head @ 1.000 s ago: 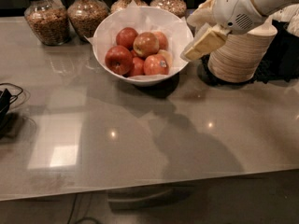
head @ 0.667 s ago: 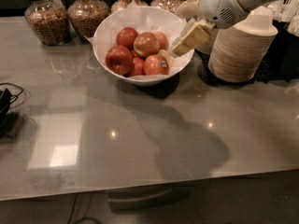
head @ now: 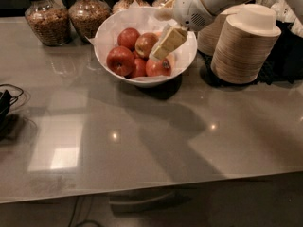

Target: Pick apple from white bowl

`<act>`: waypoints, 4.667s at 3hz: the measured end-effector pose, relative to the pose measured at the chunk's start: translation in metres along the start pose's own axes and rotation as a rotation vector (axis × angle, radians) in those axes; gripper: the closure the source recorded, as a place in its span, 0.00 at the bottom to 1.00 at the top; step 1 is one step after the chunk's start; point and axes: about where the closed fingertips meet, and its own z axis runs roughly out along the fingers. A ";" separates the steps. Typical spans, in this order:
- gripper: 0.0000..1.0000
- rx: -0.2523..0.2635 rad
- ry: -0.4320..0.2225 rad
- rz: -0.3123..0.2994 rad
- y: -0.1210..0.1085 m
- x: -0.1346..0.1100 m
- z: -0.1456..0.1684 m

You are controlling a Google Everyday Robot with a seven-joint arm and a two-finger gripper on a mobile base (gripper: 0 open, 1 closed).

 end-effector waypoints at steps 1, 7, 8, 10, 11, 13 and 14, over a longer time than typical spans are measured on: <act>0.25 -0.013 -0.020 0.011 -0.016 -0.001 0.016; 0.27 -0.075 -0.092 0.174 -0.051 0.021 0.063; 0.28 -0.084 -0.088 0.187 -0.049 0.025 0.067; 0.32 -0.122 -0.082 0.221 -0.035 0.034 0.079; 0.34 -0.125 -0.082 0.222 -0.035 0.033 0.078; 0.76 -0.126 -0.082 0.222 -0.035 0.033 0.078; 1.00 -0.126 -0.082 0.222 -0.035 0.033 0.078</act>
Offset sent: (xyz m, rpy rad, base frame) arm 0.0649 0.0072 0.0048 0.1147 0.0350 -0.0220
